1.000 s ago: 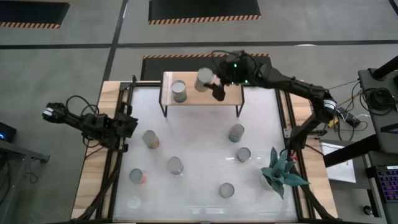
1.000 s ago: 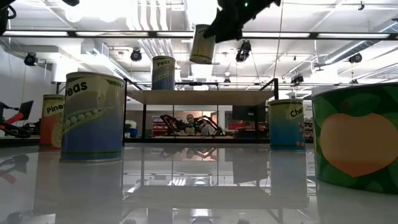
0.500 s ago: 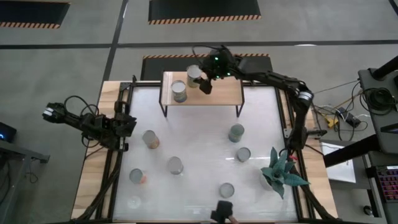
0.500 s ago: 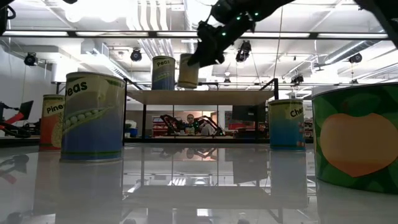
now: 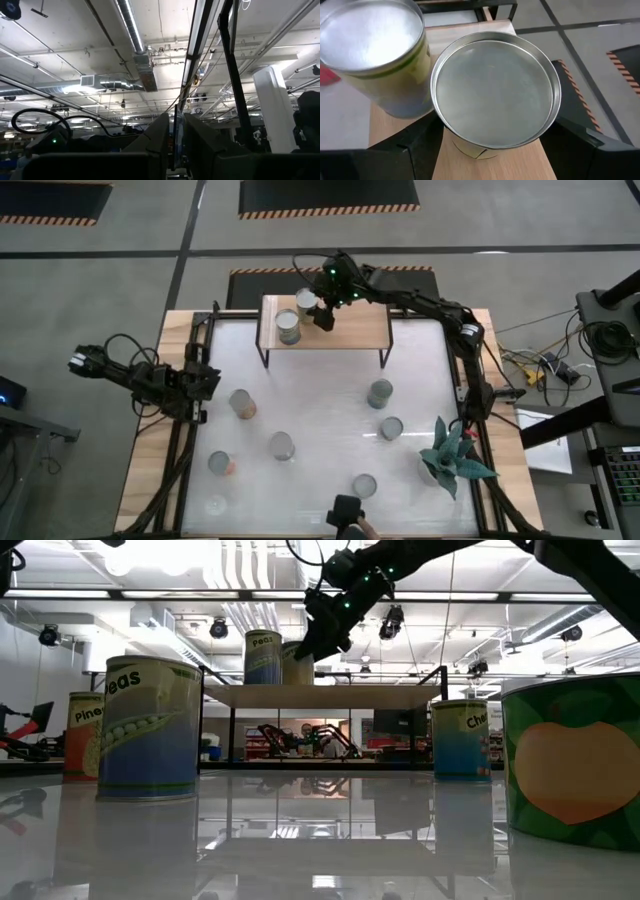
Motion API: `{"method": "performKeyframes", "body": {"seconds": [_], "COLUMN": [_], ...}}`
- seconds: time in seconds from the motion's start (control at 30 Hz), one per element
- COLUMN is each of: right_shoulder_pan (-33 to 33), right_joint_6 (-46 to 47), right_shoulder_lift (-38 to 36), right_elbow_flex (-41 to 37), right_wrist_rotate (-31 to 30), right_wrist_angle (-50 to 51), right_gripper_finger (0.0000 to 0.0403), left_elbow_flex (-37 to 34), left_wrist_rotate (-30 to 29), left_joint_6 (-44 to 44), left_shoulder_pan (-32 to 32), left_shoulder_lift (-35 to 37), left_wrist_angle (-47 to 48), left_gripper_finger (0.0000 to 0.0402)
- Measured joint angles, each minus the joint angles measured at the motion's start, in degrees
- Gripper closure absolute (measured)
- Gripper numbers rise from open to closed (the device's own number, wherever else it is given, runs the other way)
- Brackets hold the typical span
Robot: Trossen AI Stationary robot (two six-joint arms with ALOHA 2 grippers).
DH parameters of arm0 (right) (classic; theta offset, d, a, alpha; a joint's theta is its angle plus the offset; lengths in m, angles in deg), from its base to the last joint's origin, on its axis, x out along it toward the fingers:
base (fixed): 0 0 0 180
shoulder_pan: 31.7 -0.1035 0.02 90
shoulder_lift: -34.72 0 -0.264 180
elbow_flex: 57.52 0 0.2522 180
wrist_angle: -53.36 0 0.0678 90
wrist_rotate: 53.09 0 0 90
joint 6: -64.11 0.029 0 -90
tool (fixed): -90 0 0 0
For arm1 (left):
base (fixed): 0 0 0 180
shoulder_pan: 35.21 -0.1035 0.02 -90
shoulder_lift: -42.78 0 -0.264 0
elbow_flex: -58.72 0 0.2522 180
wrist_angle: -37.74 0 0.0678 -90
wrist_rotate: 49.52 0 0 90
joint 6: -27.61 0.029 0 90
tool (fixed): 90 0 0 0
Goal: Pick and place cans onto a shelf
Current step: Put the canned carrots on the shelf
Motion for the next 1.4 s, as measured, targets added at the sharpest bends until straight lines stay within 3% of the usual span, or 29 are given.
{"method": "performKeyframes", "body": {"seconds": [0.47,0.83,1.0,1.3,1.4], "right_shoulder_pan": [0.0,0.0,0.0,0.0,0.0], "right_joint_6": [-0.1,-0.1,-1.0,-0.5,-1.0], "right_shoulder_lift": [0.1,-0.1,-0.2,-0.2,-0.2], "right_elbow_flex": [1.6,12.2,11.7,5.6,4.6], "right_wrist_rotate": [0.0,-0.9,-9.2,-9.6,-8.8], "right_wrist_angle": [1.5,22.5,24.3,13.4,9.6], "right_gripper_finger": [0.0042,0.0044,0.0115,0.0348,0.0385], "left_elbow_flex": [0.0,0.0,0.0,0.0,0.0], "left_wrist_rotate": [0.0,0.0,0.0,0.0,0.0], "left_joint_6": [0.0,0.0,0.0,0.0,0.0], "left_shoulder_pan": [0.0,0.0,0.0,0.0,0.0], "left_shoulder_lift": [0.0,0.0,0.0,-0.1,-0.1], "left_wrist_angle": [0.0,0.0,0.0,0.0,0.0], "left_gripper_finger": [0.0362,0.0362,0.0362,0.0362,0.0362]}}
